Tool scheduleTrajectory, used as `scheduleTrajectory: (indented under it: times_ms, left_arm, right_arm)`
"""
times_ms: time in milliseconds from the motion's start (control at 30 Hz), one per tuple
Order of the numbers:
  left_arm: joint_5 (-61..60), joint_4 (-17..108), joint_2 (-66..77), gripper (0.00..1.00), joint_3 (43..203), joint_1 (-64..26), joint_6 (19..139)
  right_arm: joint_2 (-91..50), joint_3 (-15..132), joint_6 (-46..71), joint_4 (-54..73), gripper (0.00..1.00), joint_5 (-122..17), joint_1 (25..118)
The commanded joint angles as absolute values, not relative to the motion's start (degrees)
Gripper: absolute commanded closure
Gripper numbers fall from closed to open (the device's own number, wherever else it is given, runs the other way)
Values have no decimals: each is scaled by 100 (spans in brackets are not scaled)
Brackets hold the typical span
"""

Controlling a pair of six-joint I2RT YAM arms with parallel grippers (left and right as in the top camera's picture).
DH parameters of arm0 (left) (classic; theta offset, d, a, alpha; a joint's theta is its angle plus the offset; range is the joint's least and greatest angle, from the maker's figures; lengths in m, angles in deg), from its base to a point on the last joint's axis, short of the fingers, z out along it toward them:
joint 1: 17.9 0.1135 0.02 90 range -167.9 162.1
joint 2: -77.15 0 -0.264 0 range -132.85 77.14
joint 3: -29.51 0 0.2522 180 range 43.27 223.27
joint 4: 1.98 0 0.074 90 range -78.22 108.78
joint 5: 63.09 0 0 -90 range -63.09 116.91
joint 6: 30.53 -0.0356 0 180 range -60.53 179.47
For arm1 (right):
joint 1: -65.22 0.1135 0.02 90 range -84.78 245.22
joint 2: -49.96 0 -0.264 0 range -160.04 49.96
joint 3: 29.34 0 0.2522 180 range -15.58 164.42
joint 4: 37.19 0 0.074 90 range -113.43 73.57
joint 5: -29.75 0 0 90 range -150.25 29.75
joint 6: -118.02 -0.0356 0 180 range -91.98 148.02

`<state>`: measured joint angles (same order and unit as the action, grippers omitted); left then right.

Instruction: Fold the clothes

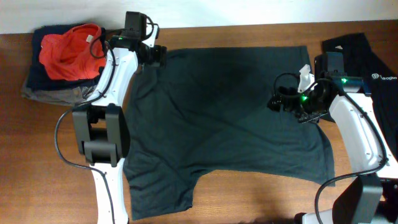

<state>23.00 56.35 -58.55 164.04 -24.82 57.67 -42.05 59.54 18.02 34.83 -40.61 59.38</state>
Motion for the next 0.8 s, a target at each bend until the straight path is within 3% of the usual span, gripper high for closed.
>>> scheduleTrajectory:
  times_ms: [0, 333, 700, 767]
  left_arm:
    - [2456, 5651, -6076, 34, 16585, -2357, 5677]
    - [2370, 5640, -6332, 38, 16583, -2374, 5461]
    - [2353, 5688, -6592, 51, 16583, -2374, 5199]
    - [2427, 5684, -6601, 60, 16583, -2374, 5177]
  right_arm:
    - [-4235, 5984, 1925, 3465, 3, -4013, 5959]
    - [-4235, 5984, 1925, 3463, 3, -4011, 5959]
    - [-4235, 5984, 1925, 3463, 3, -4013, 5959]
    - [-4235, 5984, 1925, 3461, 4, -4011, 5959]
